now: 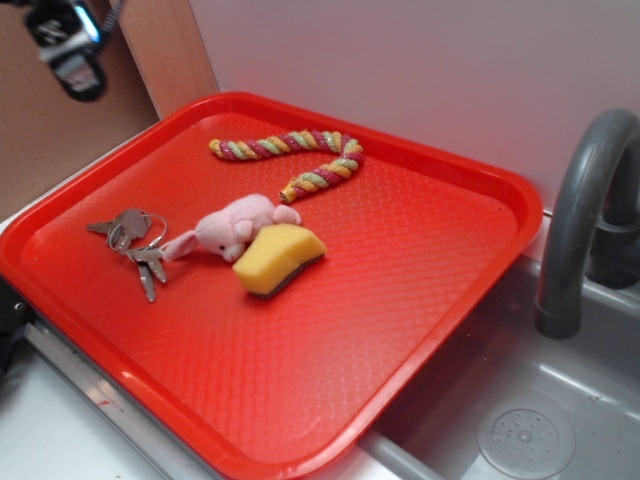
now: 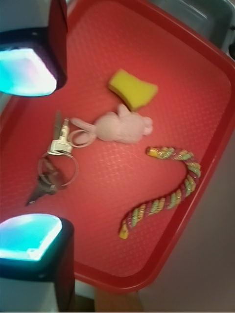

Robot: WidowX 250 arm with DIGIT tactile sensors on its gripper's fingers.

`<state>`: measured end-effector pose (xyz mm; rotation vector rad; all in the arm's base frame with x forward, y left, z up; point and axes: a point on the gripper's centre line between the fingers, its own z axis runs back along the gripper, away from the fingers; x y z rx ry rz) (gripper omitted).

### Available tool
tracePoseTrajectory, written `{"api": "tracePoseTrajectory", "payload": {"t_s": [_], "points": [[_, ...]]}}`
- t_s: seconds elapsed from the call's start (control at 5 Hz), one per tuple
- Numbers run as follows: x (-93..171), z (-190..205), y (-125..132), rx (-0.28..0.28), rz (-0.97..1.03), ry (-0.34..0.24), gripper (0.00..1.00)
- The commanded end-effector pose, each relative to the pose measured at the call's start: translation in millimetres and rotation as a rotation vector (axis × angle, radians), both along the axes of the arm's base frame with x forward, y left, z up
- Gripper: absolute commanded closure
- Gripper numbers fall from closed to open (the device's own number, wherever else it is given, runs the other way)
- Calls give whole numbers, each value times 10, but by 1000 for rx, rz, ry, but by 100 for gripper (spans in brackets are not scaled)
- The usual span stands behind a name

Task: Grab the pink bunny.

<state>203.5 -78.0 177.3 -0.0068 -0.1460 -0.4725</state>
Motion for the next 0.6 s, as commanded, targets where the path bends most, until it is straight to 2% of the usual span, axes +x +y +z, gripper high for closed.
{"api": "tracePoseTrajectory", "payload": {"t_s": [0.0, 0.2, 0.4], "points": [[62, -504, -275, -71, -142, 14, 0], [9, -728, -380, -90, -202, 49, 0], [20, -1051, -411, -76, -179, 121, 0]]}}
